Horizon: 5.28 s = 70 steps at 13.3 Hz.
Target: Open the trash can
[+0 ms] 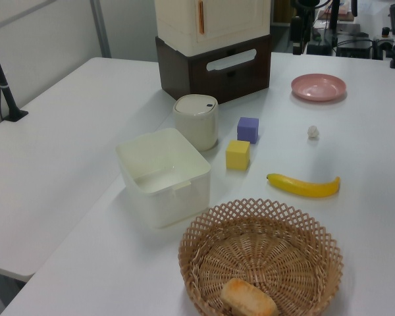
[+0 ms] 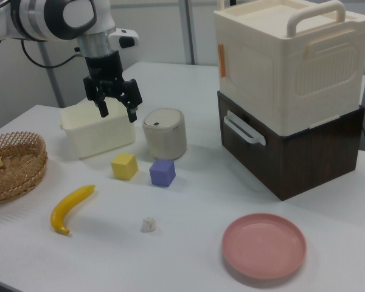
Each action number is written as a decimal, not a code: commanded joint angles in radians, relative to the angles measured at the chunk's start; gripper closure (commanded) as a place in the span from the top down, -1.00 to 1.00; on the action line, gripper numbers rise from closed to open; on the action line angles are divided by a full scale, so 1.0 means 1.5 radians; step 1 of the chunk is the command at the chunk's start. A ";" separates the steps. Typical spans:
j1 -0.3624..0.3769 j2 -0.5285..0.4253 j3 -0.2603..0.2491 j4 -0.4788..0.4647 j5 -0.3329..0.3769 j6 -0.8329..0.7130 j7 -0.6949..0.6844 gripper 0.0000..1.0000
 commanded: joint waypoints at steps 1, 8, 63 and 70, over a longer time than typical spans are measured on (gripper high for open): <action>-0.003 -0.011 -0.005 -0.006 -0.002 -0.006 -0.007 1.00; -0.003 -0.010 -0.005 -0.005 0.000 -0.005 -0.008 1.00; 0.020 0.147 0.004 0.050 0.058 0.377 -0.057 -1.00; 0.033 0.231 0.003 0.050 0.056 0.544 -0.063 -1.00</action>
